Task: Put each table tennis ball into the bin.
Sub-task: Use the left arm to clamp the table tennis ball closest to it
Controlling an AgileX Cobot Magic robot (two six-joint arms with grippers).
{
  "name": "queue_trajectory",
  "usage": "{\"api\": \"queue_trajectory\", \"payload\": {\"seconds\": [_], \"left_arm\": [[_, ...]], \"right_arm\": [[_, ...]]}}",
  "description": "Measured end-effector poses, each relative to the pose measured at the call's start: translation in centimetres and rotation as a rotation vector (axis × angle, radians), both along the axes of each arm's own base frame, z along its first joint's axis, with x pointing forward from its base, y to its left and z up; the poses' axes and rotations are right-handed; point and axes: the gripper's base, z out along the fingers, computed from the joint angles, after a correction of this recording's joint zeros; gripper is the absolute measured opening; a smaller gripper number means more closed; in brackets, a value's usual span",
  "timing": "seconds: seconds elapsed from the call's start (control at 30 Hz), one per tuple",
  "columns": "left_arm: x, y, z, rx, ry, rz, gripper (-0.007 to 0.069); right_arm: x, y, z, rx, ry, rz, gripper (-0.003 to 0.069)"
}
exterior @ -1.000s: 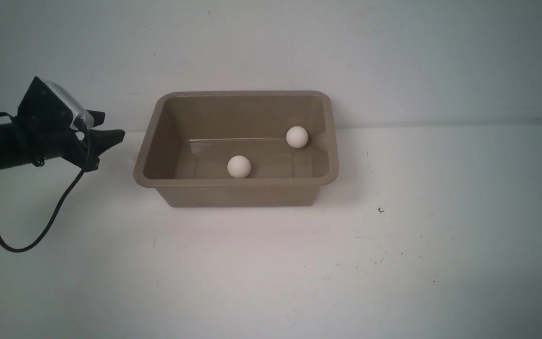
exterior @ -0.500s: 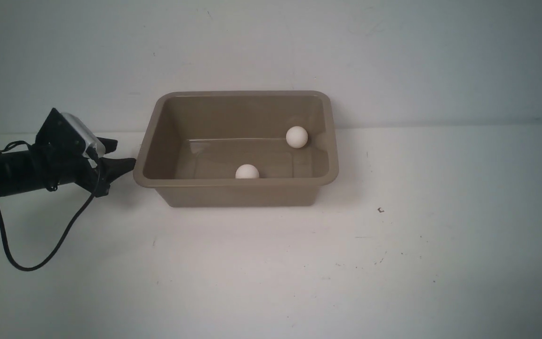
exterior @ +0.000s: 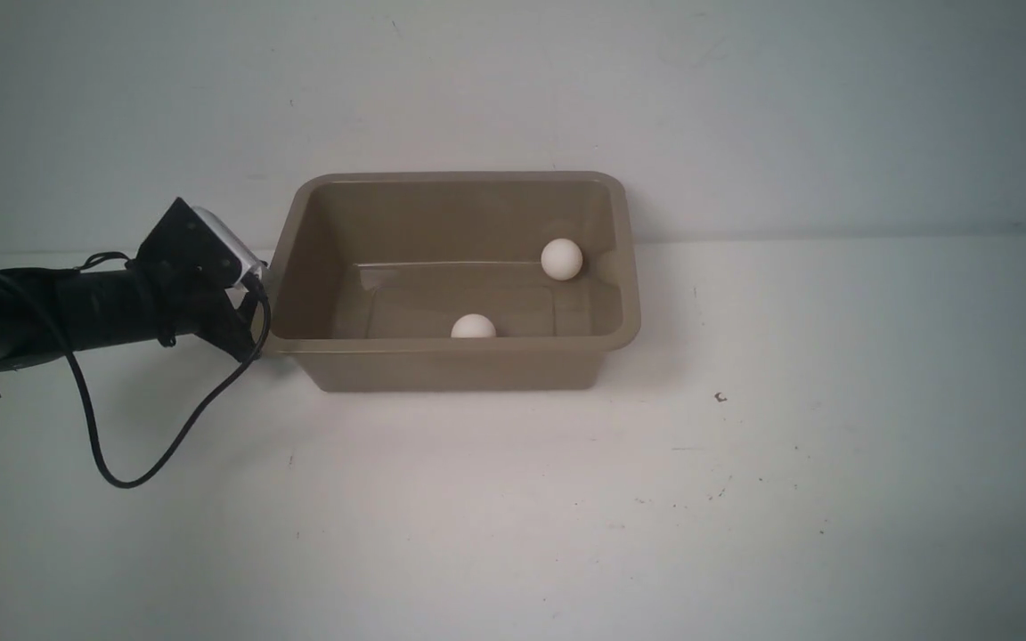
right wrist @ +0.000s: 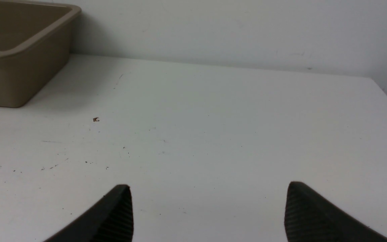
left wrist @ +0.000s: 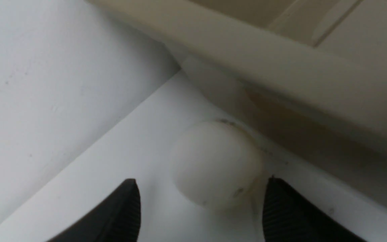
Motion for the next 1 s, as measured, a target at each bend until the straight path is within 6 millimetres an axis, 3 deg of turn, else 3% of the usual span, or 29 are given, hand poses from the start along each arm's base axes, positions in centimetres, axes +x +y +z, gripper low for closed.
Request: {"api": "queue_trajectory", "payload": {"seconds": [0.3,0.8,0.87,0.93,0.97,1.0], "left_arm": [[0.7,0.2,-0.2,0.038,-0.041,-0.024,0.044],[0.8,-1.4,-1.8,-0.008,-0.075,-0.132,0.0435],[0.8,-1.4,-1.8,-0.004,-0.078,-0.135,0.0412],[0.8,-1.5,-1.9,0.004,-0.081,-0.141,0.0309],[0.8,-1.5,-1.9,0.004,-0.081,-0.141,0.0309],[0.7,-1.3,-1.9,0.006,-0.082,-0.144,0.0218]], "right_arm": [[0.0,0.0,0.0,0.0,0.0,0.0,0.0549],[0.0,0.0,0.0,0.003,0.0,-0.001,0.0549],[0.0,0.0,0.0,0.004,0.0,-0.001,0.0549],[0.0,0.0,0.0,0.004,0.0,-0.001,0.0549],[0.0,0.0,0.0,0.004,0.0,-0.001,0.0549],[0.0,0.0,0.0,0.004,0.0,-0.001,0.0549]]}}
